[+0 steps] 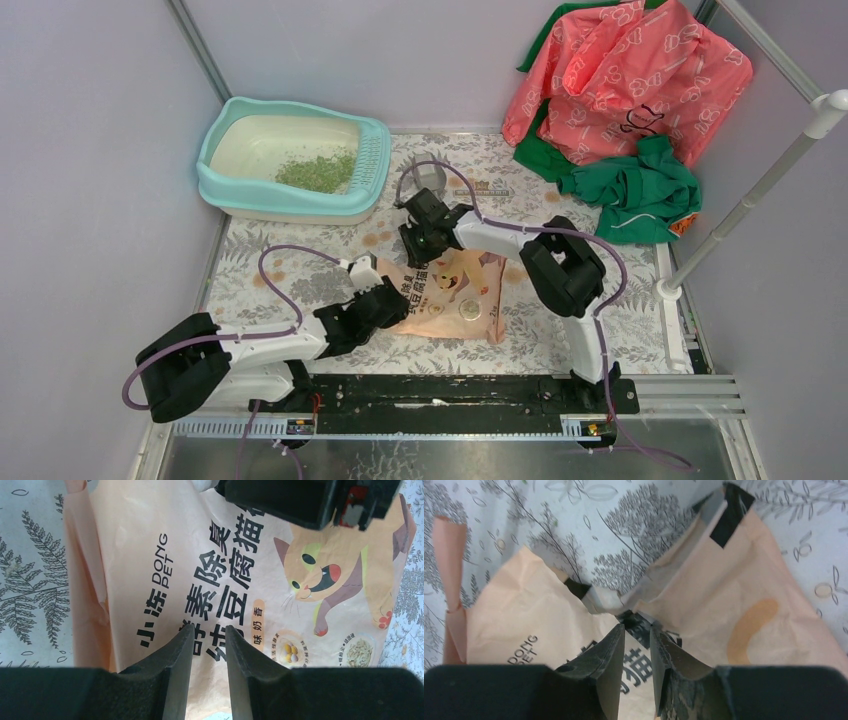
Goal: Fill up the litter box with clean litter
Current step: Adjust the cat litter bag at the center of the board.
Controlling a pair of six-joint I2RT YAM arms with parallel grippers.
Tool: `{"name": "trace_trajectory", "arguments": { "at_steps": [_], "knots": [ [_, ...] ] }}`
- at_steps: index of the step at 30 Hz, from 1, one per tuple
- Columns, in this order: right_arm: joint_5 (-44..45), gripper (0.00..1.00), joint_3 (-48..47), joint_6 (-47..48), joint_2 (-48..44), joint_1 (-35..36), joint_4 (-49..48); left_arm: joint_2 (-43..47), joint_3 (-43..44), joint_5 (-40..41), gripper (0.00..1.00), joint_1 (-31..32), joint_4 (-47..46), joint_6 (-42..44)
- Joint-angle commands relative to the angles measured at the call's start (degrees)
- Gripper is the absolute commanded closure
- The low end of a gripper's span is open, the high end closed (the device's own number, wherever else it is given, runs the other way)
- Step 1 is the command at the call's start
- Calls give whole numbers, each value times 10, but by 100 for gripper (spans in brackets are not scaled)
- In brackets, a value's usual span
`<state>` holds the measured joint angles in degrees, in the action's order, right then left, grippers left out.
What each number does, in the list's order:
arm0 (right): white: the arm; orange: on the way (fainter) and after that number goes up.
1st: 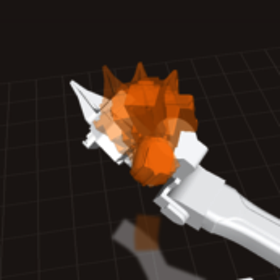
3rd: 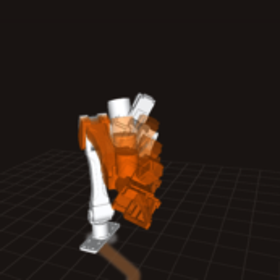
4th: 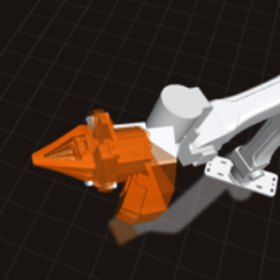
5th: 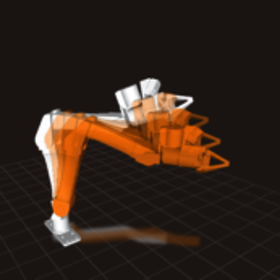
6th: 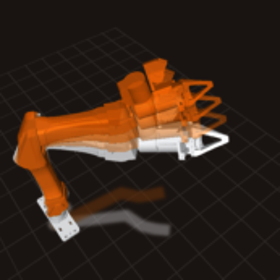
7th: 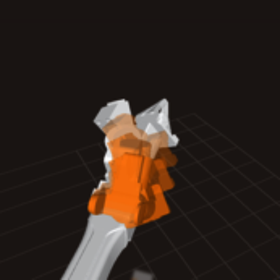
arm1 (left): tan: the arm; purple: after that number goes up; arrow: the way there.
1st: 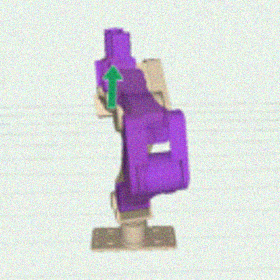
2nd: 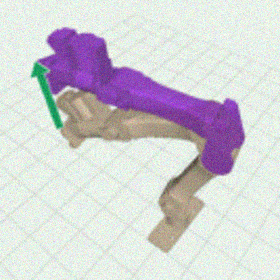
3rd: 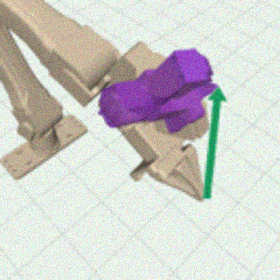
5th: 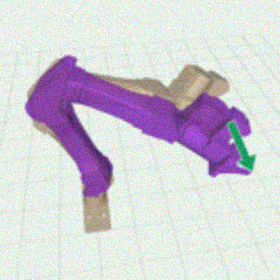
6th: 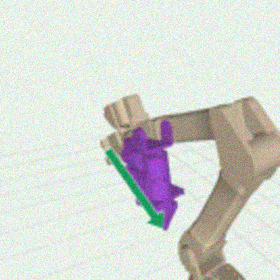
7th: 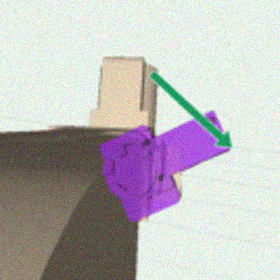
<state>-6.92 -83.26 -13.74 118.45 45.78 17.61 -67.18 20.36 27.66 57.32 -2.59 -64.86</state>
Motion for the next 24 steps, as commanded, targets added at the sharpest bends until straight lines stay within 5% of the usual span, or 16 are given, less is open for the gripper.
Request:
{"name": "trace_trajectory", "arguments": {
  "at_steps": [1, 9, 24],
  "knots": [
    [5, 67, -64, -4, 30, 7, -8, 0, -9, 5, 63, 2, 3, -4],
    [-14, 68, -165, 22, 91, 7, 28, -27, -19, -1, 63, 2, -26, -8],
    [30, 65, -53, 1, -80, -2, -27, -40, -44, -5, 63, 10, -28, -27]
  ]
}}
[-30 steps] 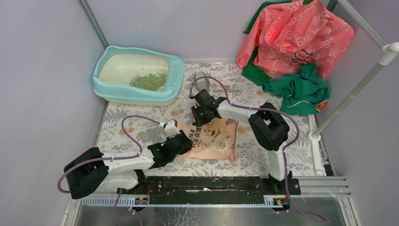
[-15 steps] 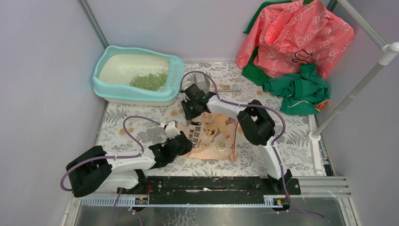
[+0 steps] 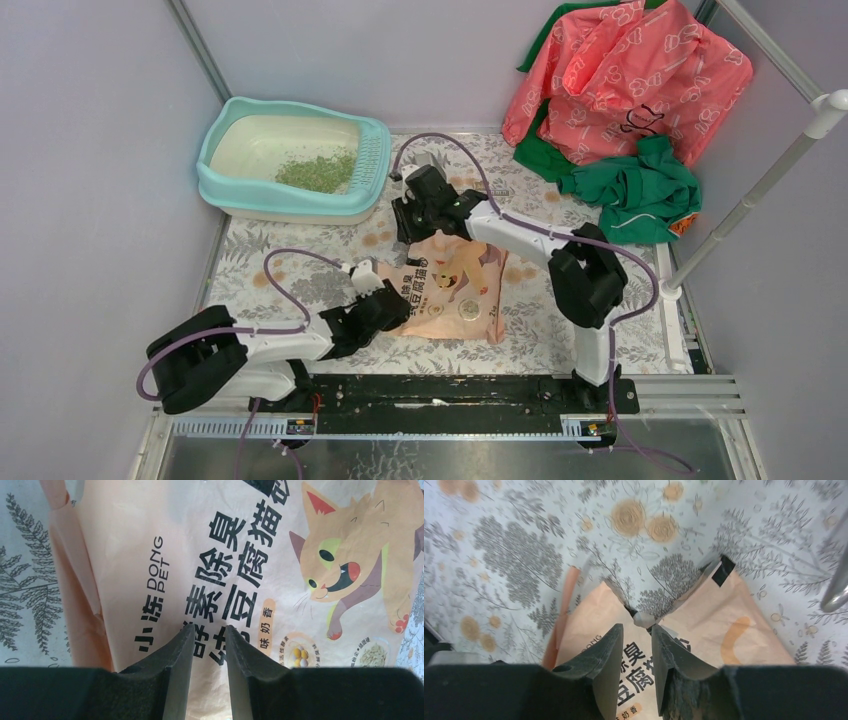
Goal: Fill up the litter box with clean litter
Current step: Adjust the cat litter bag at the center of the board.
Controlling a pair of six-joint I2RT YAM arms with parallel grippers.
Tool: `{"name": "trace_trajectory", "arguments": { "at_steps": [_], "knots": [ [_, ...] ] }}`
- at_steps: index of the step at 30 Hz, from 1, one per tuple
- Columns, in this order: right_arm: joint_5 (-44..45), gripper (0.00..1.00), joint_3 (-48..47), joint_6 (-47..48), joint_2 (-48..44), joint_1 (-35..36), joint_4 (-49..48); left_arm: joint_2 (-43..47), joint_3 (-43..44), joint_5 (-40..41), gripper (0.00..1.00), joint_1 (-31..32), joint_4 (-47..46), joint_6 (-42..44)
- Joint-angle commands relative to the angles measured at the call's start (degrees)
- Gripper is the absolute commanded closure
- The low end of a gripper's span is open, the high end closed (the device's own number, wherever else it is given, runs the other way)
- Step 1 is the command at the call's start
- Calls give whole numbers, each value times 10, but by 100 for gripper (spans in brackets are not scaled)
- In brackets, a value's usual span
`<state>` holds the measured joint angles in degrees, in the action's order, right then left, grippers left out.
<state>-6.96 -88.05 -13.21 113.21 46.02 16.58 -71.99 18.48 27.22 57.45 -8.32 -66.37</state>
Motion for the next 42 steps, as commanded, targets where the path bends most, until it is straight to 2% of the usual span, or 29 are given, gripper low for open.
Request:
{"name": "trace_trajectory", "arguments": {
  "at_steps": [1, 9, 14, 30, 37, 42],
  "knots": [
    [36, 66, -9, -5, -22, -8, -9, 15, -28, 3, 63, 11, 35, -15],
    [87, 80, -44, -9, 53, -26, 30, 72, -42, 9, 63, 14, 73, -22],
    [101, 80, -61, -11, 91, -27, 26, 87, -49, 11, 63, 14, 80, -24],
    [54, 79, -117, -29, 186, -27, 13, 110, -56, 13, 62, 14, 82, -21],
    [12, 78, -97, -32, 174, -27, -15, 118, -56, 11, 62, 14, 82, -22],
    [2, 73, -49, -28, 105, -25, -42, 123, -46, 6, 62, 21, 101, -21]
  ]
}}
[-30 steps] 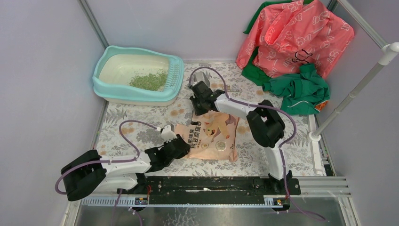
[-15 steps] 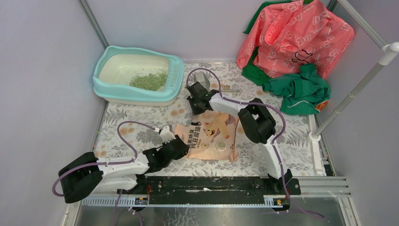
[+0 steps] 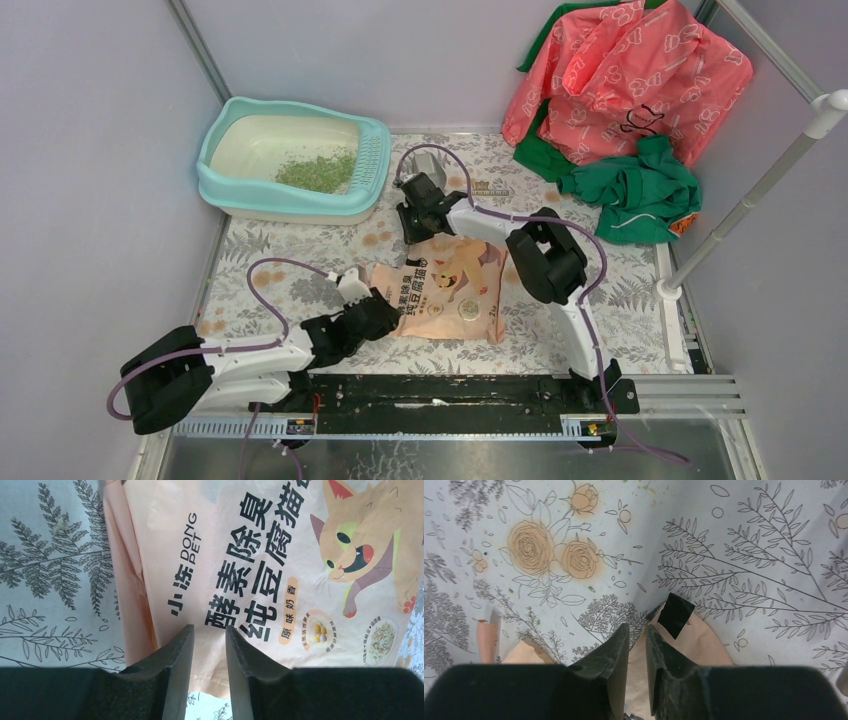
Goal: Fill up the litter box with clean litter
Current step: Adjust the cat litter bag at the center of the board.
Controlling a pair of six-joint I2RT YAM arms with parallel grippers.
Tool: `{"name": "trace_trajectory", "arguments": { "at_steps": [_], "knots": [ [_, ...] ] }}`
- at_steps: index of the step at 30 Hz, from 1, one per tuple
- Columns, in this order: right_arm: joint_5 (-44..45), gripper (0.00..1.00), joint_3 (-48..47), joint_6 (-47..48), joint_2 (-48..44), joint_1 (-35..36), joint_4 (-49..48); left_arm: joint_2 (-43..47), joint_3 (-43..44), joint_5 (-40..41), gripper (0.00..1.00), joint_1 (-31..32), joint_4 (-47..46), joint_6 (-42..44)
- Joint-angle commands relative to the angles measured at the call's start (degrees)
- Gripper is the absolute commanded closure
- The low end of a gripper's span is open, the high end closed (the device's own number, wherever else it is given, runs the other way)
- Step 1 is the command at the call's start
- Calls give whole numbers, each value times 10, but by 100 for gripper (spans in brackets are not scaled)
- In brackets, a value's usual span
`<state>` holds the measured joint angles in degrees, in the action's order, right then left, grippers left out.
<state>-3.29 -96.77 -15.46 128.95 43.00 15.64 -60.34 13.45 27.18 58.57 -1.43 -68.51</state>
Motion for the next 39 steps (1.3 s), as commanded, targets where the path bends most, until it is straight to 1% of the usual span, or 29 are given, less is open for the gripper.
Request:
{"name": "trace_trajectory", "arguments": {
  "at_steps": [1, 4, 7, 12, 16, 19, 23, 27, 31, 34, 36, 39],
  "knots": [
    [-35, 71, 51, -5, -71, 5, -35, 6, 8, 8, 62, 13, 34, -2],
    [-35, 60, 96, -7, -132, 6, -39, 5, 29, 21, 62, 36, 60, -7],
    [-35, 51, 167, -17, -211, 7, -56, 17, 49, 38, 62, 56, 94, -14],
    [-32, 46, 291, -23, -319, 23, -64, 62, 58, 53, 61, 64, 150, -18],
    [9, 44, 381, -39, -404, 35, -58, 99, 56, 63, 60, 64, 183, -17],
    [46, 39, 431, -55, -466, 35, -51, 93, 59, 57, 60, 65, 180, -18],
    [62, 36, 453, -62, -525, 35, -19, 51, 78, 58, 57, 75, 174, -5],
    [97, 34, 480, -79, -592, 35, 5, 4, 109, 78, 54, 77, 196, 6],
    [161, 28, 496, -82, -634, 35, 32, 19, 127, 106, 51, 77, 222, 11],
    [171, 28, 500, -84, -644, 34, 41, 47, 152, 145, 47, 74, 257, 25],
    [174, 29, 503, -87, -642, 34, 41, 57, 169, 155, 46, 51, 263, 52],
    [183, 35, 506, -90, -631, 30, 41, 48, 181, 115, 46, -19, 222, 116]
  ]
}}
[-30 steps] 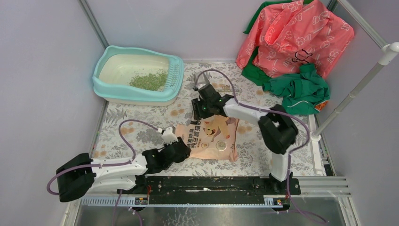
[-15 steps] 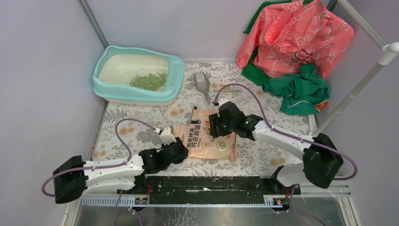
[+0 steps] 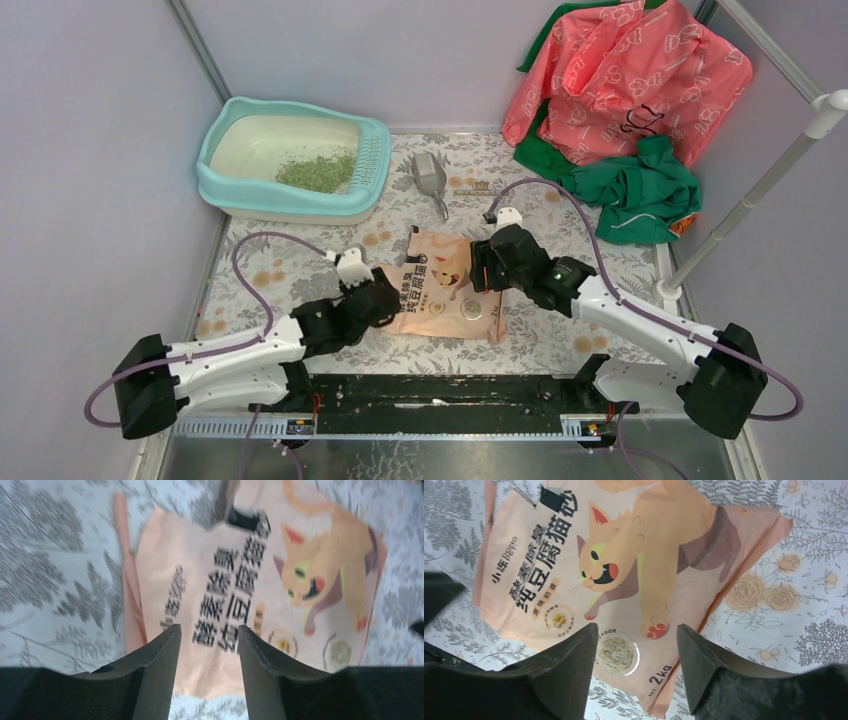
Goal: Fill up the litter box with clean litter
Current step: Adjust the cat litter bag at the center of the board.
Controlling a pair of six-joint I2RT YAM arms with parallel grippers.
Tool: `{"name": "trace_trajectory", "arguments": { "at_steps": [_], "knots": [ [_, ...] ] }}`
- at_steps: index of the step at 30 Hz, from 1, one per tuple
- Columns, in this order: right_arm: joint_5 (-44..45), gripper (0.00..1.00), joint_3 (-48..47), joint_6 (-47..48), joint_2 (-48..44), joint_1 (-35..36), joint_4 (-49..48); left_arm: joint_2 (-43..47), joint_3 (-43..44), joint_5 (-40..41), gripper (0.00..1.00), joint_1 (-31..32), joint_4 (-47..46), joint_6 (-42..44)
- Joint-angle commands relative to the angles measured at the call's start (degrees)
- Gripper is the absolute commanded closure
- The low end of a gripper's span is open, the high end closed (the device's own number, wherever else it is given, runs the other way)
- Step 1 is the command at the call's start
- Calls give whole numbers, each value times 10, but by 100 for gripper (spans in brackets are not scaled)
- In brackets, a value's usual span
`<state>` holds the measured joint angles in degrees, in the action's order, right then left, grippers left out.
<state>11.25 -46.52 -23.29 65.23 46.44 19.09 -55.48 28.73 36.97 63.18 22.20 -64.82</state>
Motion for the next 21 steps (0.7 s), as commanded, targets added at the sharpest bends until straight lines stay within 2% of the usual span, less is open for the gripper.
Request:
{"name": "trace_trajectory", "arguments": {
  "at_steps": [1, 4, 6, 10, 14, 21],
  "knots": [
    [40, 38, 5, -11, 10, -7, 6, -10, 30, -4, 47, -91, -35, 96],
    [36, 61, 14, -16, 18, -15, 5, -57, 41, -41, 48, -143, -80, 135],
    [33, 70, 24, -21, 17, -18, 0, -102, 54, -50, 49, -167, -102, 150],
    [30, 70, 42, -22, 17, -25, -7, -179, 84, -74, 51, -192, -156, 174],
    [25, 67, 51, -19, 9, -35, -8, -234, 131, -75, 53, -192, -155, 188],
    [19, 66, 62, -10, 8, -67, -13, -216, 146, -79, 53, -192, -168, 188]
  ]
}}
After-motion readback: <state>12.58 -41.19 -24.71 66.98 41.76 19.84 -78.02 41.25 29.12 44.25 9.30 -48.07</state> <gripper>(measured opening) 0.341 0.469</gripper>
